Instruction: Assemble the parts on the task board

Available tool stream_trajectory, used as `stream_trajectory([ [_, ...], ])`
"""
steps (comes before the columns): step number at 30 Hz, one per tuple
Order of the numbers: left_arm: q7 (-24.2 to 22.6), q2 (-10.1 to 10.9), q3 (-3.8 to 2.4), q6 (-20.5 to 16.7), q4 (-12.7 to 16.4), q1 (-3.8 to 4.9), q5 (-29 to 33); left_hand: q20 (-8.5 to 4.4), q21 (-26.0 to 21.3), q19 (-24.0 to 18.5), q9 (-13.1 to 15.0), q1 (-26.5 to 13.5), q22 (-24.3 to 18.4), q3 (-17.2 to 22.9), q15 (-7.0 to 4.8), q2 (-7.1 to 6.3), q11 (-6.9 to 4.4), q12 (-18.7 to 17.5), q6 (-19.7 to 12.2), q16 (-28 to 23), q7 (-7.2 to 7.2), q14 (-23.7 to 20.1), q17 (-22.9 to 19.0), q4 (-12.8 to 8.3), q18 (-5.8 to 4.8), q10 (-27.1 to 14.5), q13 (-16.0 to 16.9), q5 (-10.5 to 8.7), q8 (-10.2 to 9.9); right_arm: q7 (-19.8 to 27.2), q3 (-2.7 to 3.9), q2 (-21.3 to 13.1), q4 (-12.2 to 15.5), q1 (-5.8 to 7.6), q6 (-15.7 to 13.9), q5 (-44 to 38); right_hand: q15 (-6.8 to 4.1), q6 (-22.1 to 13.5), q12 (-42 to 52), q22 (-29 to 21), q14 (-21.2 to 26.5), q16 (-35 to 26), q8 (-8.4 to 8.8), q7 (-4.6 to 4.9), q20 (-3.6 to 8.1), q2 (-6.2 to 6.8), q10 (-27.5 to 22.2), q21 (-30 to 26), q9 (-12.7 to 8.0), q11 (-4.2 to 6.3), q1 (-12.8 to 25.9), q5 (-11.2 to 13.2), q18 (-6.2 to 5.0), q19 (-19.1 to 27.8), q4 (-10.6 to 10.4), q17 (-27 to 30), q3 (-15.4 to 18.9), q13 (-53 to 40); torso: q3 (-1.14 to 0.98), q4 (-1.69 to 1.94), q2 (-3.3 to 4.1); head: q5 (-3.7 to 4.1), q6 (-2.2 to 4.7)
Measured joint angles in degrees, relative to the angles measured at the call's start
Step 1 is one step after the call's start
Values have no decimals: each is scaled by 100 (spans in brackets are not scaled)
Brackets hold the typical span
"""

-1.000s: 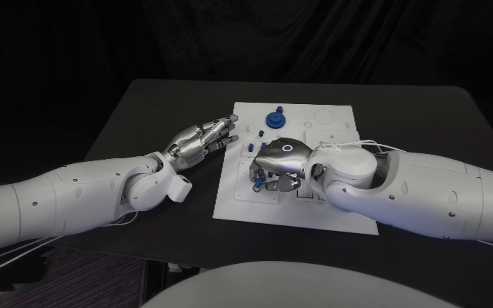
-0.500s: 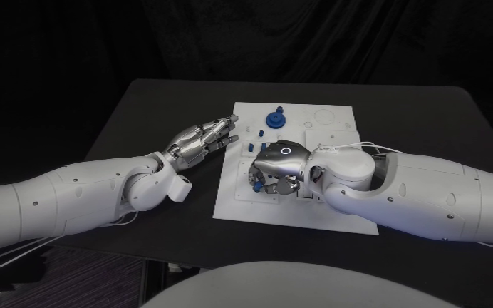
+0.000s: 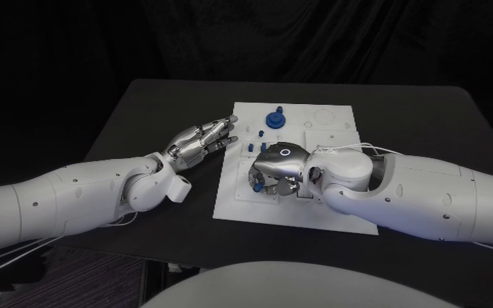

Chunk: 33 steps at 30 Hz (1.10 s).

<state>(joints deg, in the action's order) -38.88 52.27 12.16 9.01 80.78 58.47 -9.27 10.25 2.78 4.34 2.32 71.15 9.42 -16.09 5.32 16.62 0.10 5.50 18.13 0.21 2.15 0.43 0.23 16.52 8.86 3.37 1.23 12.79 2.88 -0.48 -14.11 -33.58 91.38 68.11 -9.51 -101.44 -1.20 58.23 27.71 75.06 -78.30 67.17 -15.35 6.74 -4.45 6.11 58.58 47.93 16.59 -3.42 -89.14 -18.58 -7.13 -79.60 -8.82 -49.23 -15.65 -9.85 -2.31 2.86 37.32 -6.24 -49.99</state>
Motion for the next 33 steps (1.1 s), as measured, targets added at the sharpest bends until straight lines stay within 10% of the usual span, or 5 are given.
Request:
stream_trajectory([
  [6,2,-7,0,6,-9,-4,0,0,0,0,0,0,0,0,0,0,0,0,0,0,0,0,0,0,0,0,0,0,0,-26,4,11,-34,-8,65,0,193,-572,-202,0,299,-249,306,96,-142,-53,-653,-526,611,-202,189,117,-1,268,10,325,-33,-21,0,0,0,5,0],
  [14,3,-18,0,15,-19,-10,0,0,0,0,0,0,-4,32,0,0,0,0,0,0,0,0,0,0,0,0,0,23,0,-92,-9,-14,-57,-35,228,-2,315,-1891,64,0,933,-464,1026,-136,-321,69,-2307,-1280,70,-441,245,483,-95,777,99,799,120,-306,0,0,0,13,0],
  [25,2,-19,0,13,-29,-19,0,0,0,0,0,0,-22,42,0,0,21,0,0,0,0,0,-1,-10,0,-22,0,23,0,-73,-15,-258,79,30,159,-3,305,-2156,457,0,1105,-440,1037,-263,-330,69,-3184,-1433,-138,-472,245,671,-95,889,10,941,368,-445,0,0,0,21,0],
  [33,-3,10,0,-27,-22,-30,0,-22,0,-22,0,23,-44,65,-144,-23,62,0,21,0,21,-20,-11,-1,0,-22,0,23,23,-37,-10,-975,773,638,-363,33,293,-2159,745,0,1067,-281,945,-225,-308,64,-3328,-1282,-216,-465,180,747,-94,867,-167,853,451,-444,-1,0,0,86,0],
])
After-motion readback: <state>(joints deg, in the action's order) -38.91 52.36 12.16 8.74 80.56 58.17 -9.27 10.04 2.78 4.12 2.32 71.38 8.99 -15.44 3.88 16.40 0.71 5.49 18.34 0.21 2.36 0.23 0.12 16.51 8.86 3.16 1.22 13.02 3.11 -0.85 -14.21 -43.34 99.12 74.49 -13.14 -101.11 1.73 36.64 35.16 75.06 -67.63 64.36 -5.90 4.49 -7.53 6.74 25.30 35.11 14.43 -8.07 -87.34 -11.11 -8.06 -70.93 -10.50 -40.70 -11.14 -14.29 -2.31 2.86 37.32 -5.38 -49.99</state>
